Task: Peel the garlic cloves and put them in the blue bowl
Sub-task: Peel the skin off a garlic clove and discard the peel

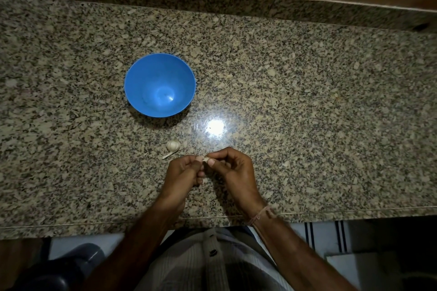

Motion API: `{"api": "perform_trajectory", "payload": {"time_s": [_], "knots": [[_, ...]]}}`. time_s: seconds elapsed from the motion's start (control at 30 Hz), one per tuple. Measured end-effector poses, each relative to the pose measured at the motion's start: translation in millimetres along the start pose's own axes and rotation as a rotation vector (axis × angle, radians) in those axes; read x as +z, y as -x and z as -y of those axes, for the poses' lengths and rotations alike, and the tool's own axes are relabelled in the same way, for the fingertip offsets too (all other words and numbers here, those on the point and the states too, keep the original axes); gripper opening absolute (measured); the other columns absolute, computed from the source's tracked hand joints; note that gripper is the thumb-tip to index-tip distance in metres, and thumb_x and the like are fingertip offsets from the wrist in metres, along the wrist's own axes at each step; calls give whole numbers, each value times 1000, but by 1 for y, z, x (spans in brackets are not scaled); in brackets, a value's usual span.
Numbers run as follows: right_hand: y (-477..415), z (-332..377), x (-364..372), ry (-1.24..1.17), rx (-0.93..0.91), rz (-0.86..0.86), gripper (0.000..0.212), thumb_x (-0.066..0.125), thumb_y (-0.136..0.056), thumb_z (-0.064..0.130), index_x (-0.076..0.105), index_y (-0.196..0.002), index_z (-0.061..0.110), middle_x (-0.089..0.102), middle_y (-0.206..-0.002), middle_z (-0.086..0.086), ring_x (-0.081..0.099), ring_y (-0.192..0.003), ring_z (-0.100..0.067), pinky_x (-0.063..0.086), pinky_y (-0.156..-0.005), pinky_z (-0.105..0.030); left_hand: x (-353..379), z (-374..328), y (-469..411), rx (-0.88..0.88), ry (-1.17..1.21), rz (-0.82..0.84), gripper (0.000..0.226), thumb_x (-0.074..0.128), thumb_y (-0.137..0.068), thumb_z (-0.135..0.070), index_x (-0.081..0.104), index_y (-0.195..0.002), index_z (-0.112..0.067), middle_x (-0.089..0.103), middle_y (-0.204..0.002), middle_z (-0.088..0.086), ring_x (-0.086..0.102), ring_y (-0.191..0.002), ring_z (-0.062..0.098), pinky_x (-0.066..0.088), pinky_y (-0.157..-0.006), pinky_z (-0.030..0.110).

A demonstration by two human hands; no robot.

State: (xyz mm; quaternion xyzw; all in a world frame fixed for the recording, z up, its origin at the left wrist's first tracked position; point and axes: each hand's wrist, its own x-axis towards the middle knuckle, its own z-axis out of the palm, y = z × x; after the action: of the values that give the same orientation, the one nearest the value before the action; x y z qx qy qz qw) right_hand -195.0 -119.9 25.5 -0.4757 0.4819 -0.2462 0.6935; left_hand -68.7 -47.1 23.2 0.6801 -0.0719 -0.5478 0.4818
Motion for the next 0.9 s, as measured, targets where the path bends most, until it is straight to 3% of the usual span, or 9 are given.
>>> {"api": "perform_trajectory", "payload": {"time_s": [0.13, 0.27, 0.37, 0.57, 0.67, 0.8, 0.9], "knots": [[-1, -1, 0, 45, -6, -10, 6, 81, -88, 7, 77, -91, 10, 77, -92, -16, 72, -93, -46, 60, -86, -64, 0, 4, -1, 99, -95, -85, 17, 59, -105, -13, 74, -104, -5, 72, -76, 3, 63, -68, 11, 50, -62, 27], [-1, 2, 0, 126, -52, -23, 8, 79, -89, 1, 75, -88, 7, 77, -87, -10, 73, -85, -27, 63, -79, -39, 0, -4, 6, 122, -75, -49, 29, 68, -100, -32, 78, -91, -6, 72, -72, 5, 64, -66, 11, 50, -62, 27], [1, 4, -2, 200, -96, -13, 7, 79, -90, 2, 75, -89, 8, 77, -87, -5, 74, -88, -24, 62, -82, -38, -1, -11, 13, 148, -75, -38, 28, 72, -97, -35, 80, -86, -10, 74, -73, 7, 66, -68, 14, 52, -66, 31], [3, 6, -3, 268, -139, 9, 7, 80, -90, 4, 79, -94, 10, 79, -90, 0, 76, -88, -18, 62, -82, -34, -5, -13, 15, 258, -291, -116, 8, 74, -96, -18, 81, -92, -21, 80, -81, -4, 77, -79, 18, 63, -81, 45], [4, 5, -3, 262, -141, -12, 8, 80, -89, 4, 79, -95, 9, 79, -90, 1, 76, -88, -15, 60, -80, -27, -5, -14, 15, 282, -376, -143, 7, 77, -93, -16, 81, -93, -22, 79, -79, -8, 75, -76, 9, 63, -78, 38], [5, 3, -5, 291, -145, -18, 10, 81, -89, 4, 79, -97, 9, 79, -92, 2, 75, -90, -14, 61, -83, -29, -2, -18, 18, 304, -472, -169, 19, 78, -90, -16, 77, -83, -33, 75, -73, -19, 69, -70, -2, 52, -64, 14], [6, 3, -5, 353, -182, -27, 11, 81, -88, 2, 80, -96, 10, 78, -91, 4, 75, -90, -11, 61, -82, -27, -2, -19, 18, 303, -475, -161, 26, 78, -88, -13, 74, -76, -37, 73, -69, -18, 68, -65, -2, 50, -61, 13]]}}
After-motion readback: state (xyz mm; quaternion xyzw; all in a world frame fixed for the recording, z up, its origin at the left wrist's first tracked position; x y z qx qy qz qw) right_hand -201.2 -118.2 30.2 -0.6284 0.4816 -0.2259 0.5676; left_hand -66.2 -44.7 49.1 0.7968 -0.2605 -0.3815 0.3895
